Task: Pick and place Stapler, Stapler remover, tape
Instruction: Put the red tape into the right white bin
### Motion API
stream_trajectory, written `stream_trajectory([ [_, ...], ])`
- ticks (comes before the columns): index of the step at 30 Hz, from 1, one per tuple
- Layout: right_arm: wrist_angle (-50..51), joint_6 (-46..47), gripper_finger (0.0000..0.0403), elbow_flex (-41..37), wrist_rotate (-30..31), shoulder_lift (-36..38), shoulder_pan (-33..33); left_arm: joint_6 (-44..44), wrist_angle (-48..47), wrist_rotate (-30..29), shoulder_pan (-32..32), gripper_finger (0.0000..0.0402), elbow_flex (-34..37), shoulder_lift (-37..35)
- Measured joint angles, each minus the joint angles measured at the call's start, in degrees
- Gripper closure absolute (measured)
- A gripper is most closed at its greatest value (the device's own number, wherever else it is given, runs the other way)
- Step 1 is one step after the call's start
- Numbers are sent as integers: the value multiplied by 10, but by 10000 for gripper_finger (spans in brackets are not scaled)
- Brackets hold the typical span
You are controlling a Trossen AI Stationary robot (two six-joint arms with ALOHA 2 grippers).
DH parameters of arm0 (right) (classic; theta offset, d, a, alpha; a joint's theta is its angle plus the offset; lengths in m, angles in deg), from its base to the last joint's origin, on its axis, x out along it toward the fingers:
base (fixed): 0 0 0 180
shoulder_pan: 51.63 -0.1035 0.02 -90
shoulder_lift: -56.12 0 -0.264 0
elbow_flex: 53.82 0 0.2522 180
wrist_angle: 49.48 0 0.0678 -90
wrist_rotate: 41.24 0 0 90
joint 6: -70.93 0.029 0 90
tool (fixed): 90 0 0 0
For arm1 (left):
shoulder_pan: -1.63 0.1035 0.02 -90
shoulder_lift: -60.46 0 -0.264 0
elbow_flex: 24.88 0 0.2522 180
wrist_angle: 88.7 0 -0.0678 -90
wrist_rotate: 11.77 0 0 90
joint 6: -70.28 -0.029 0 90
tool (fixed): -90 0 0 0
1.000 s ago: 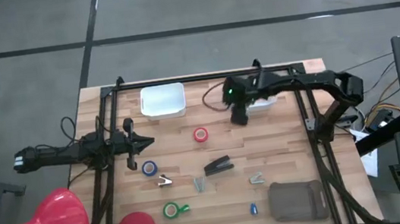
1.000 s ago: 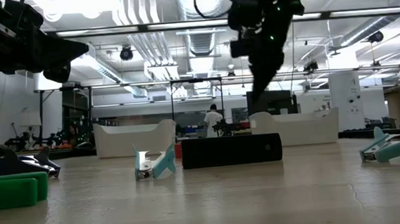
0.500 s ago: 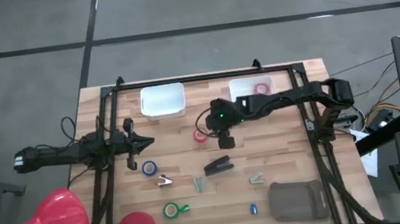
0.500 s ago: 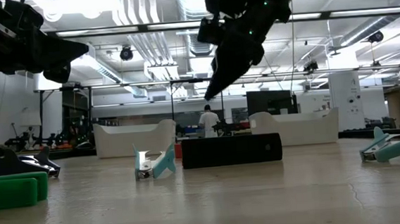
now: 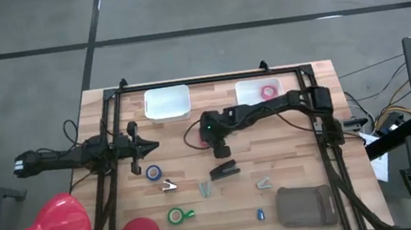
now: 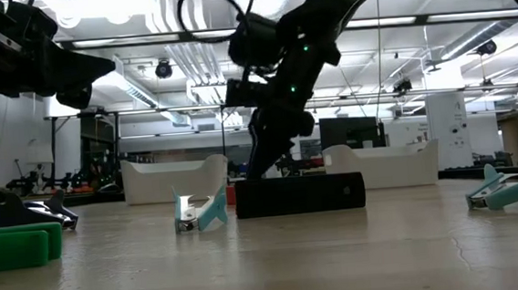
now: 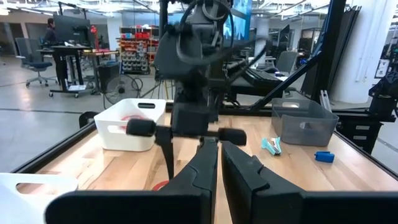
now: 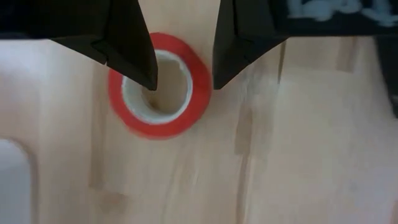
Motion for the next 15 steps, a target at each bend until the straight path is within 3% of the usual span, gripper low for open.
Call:
stream_trajectory([
  [7,16,-7,250,24,-1,-37,0,0,-7,0,0,374,0,2],
  [15,26,-6,313,25,0,-35,0,0,-8,0,0,374,0,3],
])
